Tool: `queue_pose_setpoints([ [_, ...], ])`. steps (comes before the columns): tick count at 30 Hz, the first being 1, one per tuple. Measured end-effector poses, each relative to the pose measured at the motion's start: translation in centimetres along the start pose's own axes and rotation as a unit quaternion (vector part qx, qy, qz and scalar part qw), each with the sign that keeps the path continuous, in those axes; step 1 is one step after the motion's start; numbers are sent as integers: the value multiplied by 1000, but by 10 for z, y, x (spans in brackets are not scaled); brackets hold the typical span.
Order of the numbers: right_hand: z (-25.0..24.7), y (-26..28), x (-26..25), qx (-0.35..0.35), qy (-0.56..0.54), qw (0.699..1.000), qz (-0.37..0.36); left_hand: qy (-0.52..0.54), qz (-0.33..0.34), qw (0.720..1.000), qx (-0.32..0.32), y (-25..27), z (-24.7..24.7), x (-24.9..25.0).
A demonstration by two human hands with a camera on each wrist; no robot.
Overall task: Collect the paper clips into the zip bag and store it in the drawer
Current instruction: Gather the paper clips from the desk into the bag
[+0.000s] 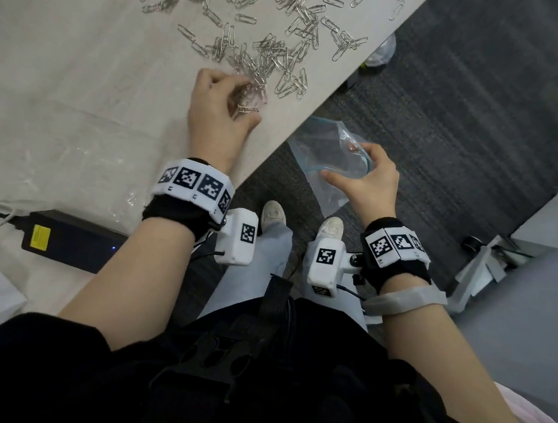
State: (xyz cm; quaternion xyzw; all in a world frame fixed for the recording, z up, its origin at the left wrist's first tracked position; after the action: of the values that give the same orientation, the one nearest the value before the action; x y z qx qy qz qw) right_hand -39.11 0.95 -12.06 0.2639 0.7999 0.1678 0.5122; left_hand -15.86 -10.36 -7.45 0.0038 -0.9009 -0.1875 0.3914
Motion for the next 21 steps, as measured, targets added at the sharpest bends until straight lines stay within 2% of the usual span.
queue_pose_setpoints([
  [8,2,-2,-2,3,-6,1000,3,20,78,997,-14,0,26,20],
  [21,10,-8,-7,6,14,1000,1,-3,165,976,-145,3,58,49],
])
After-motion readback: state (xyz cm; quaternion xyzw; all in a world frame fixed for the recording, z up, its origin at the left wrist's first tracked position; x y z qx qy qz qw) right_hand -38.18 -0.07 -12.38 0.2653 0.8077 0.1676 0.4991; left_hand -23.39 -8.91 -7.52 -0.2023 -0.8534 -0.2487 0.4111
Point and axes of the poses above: each hand's wrist, its own y-axis away from the middle knuckle, its own z-axis out of the palm, x = y × z, the point moved 7 cm from there along -y, towards the middle knuckle, and after that the axes turned 12 degrees about -x, right-handed, at the moved point
